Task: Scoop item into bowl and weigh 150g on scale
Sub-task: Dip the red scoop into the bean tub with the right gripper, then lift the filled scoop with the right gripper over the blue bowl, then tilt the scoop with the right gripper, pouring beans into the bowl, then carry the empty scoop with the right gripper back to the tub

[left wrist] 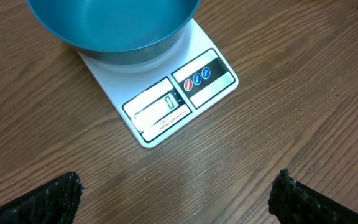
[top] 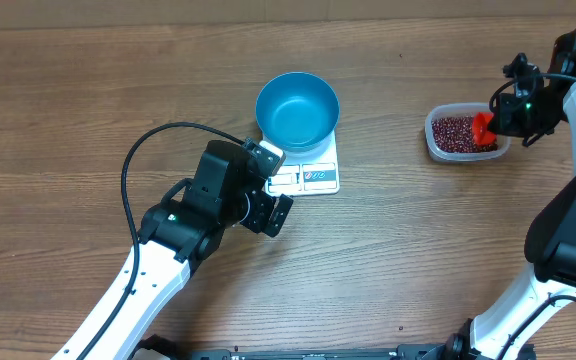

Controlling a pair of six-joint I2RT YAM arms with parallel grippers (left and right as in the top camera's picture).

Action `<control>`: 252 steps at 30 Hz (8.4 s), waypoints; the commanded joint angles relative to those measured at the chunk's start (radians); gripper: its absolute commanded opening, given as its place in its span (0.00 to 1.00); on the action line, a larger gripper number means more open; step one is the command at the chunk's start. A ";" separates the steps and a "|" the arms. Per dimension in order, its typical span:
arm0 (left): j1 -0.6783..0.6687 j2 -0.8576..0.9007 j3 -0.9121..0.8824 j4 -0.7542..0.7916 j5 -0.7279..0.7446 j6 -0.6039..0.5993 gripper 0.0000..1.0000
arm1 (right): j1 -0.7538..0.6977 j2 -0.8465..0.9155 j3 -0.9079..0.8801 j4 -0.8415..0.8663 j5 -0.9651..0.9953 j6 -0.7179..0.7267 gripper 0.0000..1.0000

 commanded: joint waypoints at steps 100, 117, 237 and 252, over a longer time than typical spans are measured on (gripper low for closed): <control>0.005 0.003 0.021 -0.003 -0.006 0.009 1.00 | -0.079 0.045 -0.132 -0.340 -1.071 -0.294 0.04; 0.005 0.003 0.021 -0.003 -0.006 0.009 1.00 | 0.298 0.045 -0.047 0.120 -1.020 0.308 0.04; 0.005 0.003 0.021 -0.003 -0.006 0.009 1.00 | 0.261 -0.226 0.201 -0.116 -0.126 0.230 0.04; 0.005 0.003 0.021 -0.003 -0.006 0.009 0.99 | 0.154 -0.224 -0.062 -0.085 0.340 0.291 0.04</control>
